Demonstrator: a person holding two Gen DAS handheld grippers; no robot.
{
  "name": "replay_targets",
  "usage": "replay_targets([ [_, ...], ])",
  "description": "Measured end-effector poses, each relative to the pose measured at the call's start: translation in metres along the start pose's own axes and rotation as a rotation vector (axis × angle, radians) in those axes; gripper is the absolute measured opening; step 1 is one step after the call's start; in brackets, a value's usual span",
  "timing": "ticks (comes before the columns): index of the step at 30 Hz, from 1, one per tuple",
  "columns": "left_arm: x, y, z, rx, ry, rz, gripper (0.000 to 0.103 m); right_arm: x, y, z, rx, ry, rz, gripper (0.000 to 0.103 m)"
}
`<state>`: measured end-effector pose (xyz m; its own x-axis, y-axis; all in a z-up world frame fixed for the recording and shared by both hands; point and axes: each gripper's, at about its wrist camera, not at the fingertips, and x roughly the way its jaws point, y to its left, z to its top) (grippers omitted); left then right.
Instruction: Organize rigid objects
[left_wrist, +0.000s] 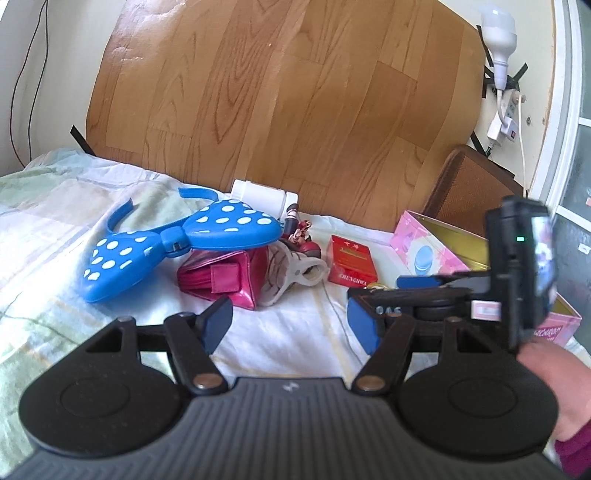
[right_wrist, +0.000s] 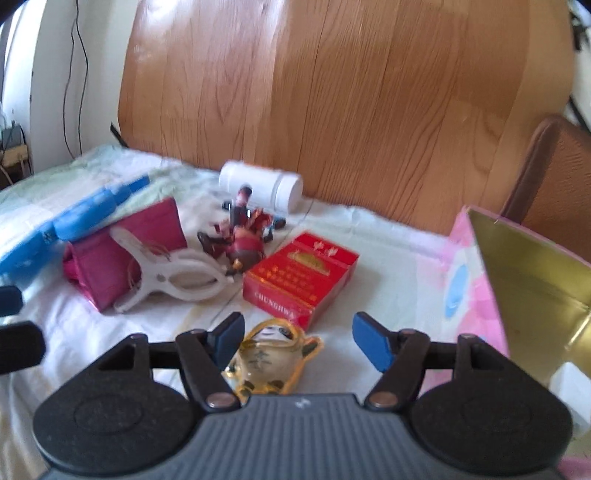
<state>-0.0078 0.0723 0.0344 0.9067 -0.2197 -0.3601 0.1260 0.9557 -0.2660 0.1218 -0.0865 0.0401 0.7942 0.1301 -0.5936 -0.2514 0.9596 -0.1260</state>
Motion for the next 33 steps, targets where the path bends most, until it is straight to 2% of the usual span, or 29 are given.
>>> replay_targets([
  [2, 0.000, 0.001, 0.000, -0.008, 0.000, 0.001, 0.071, 0.002, -0.006, 0.002, 0.041, 0.013, 0.033, 0.064],
  [5, 0.000, 0.004, 0.001, -0.020, 0.001, 0.001, 0.071, 0.003, -0.007, 0.002, 0.054, 0.021, 0.084, 0.046],
  [7, 0.001, 0.005, 0.001, -0.026, 0.004, 0.002, 0.071, 0.000, -0.001, 0.000, 0.026, 0.007, 0.067, 0.045],
  [12, 0.002, 0.005, 0.001, -0.028, 0.009, -0.001, 0.071, -0.017, 0.004, -0.011, -0.009, -0.011, 0.097, 0.045],
  [19, 0.007, 0.006, 0.002, -0.029, 0.045, -0.039, 0.071, -0.085, 0.008, -0.056, -0.058, -0.019, 0.221, 0.046],
  [20, 0.008, 0.005, 0.001, -0.024, 0.054, -0.053, 0.071, -0.097, 0.007, -0.065, -0.055, -0.010, 0.245, 0.042],
  [22, 0.010, 0.002, 0.001, -0.004, 0.081, -0.092, 0.071, -0.115, 0.005, -0.079, -0.053, -0.016, 0.253, 0.044],
  [24, 0.014, -0.002, 0.001, 0.020, 0.118, -0.145, 0.071, -0.131, 0.003, -0.088, -0.048, -0.033, 0.238, 0.062],
  [26, 0.014, -0.006, 0.000, 0.023, 0.156, -0.193, 0.071, -0.144, -0.003, -0.095, -0.015, -0.056, 0.234, 0.066],
  [28, 0.010, -0.008, -0.002, -0.020, 0.188, -0.242, 0.070, -0.152, -0.008, -0.098, 0.002, -0.060, 0.245, 0.066],
  [31, 0.010, -0.010, -0.006, -0.152, 0.286, -0.359, 0.069, -0.156, -0.008, -0.100, -0.023, -0.071, 0.235, 0.066],
  [33, 0.012, -0.016, -0.009, -0.192, 0.343, -0.394, 0.069, -0.153, -0.008, -0.097, -0.026, -0.072, 0.241, 0.066],
])
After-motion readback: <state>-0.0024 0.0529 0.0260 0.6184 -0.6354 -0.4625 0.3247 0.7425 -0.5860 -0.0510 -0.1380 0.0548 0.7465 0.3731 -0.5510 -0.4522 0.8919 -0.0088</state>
